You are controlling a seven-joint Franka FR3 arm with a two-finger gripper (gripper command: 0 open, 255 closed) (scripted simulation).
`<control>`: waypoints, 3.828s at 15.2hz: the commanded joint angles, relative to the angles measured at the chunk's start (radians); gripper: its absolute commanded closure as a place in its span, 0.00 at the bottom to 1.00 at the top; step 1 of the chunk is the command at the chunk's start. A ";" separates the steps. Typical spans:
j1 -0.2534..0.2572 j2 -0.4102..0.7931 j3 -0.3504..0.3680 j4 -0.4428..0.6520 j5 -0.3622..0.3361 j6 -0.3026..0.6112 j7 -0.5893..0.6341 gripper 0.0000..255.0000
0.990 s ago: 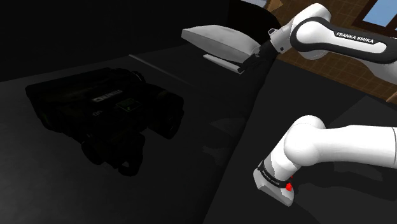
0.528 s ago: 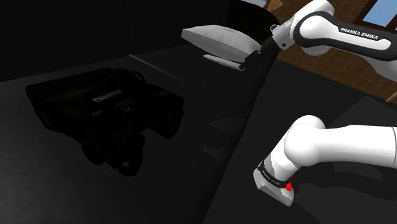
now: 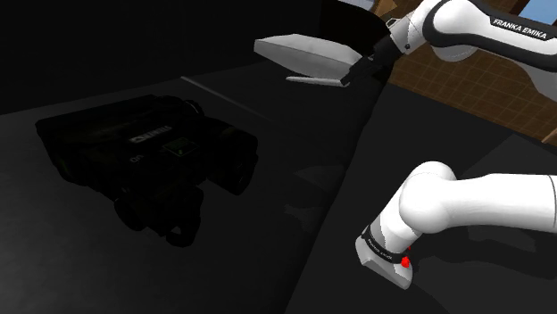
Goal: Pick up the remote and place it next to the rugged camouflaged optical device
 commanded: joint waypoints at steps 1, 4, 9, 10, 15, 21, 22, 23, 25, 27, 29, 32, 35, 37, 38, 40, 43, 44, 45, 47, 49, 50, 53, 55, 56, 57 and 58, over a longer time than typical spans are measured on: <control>0.004 0.005 0.007 0.030 0.004 -0.025 0.005 1.00; 0.010 0.017 0.014 0.076 0.009 -0.059 0.011 1.00; 0.020 0.040 0.023 0.155 0.018 -0.114 0.020 1.00; 0.022 0.045 0.025 0.172 0.019 -0.125 0.021 1.00; 0.032 0.073 0.033 0.255 0.027 -0.180 0.029 1.00; 0.040 0.087 0.063 0.320 0.040 -0.230 0.058 1.00; 0.039 0.073 0.089 0.306 0.046 -0.230 0.081 1.00; 0.039 0.060 0.114 0.294 0.053 -0.230 0.103 1.00; 0.040 0.037 0.164 0.271 0.069 -0.230 0.149 1.00; 0.043 0.017 0.214 0.253 0.086 -0.230 0.194 1.00; 0.048 0.002 0.264 0.240 0.104 -0.230 0.240 1.00; 0.057 -0.013 0.339 0.228 0.134 -0.230 0.308 1.00; 0.066 -0.019 0.415 0.227 0.164 -0.228 0.377 1.00; 0.072 -0.017 0.465 0.231 0.184 -0.226 0.422 1.00; 0.074 -0.015 0.490 0.235 0.194 -0.225 0.445 1.00; 0.079 -0.007 0.541 0.246 0.213 -0.222 0.490 1.00; 0.083 0.013 0.617 0.272 0.240 -0.218 0.558 1.00; 0.084 0.022 0.642 0.282 0.247 -0.217 0.581 1.00; 0.083 0.031 0.668 0.294 0.255 -0.215 0.604 1.00; 0.081 0.053 0.719 0.321 0.269 -0.212 0.649 1.00; 0.076 0.077 0.771 0.352 0.280 -0.209 0.694 1.00; 0.072 0.091 0.798 0.369 0.285 -0.208 0.717 1.00; 0.056 0.134 0.875 0.424 0.294 -0.206 0.782 1.00; 0.062 0.121 0.878 0.390 0.300 -0.183 0.782 1.00; 0.064 0.115 0.880 0.372 0.303 -0.172 0.782 1.00; 0.067 0.109 0.882 0.355 0.306 -0.161 0.782 1.00; 0.070 0.103 0.884 0.338 0.310 -0.150 0.782 1.00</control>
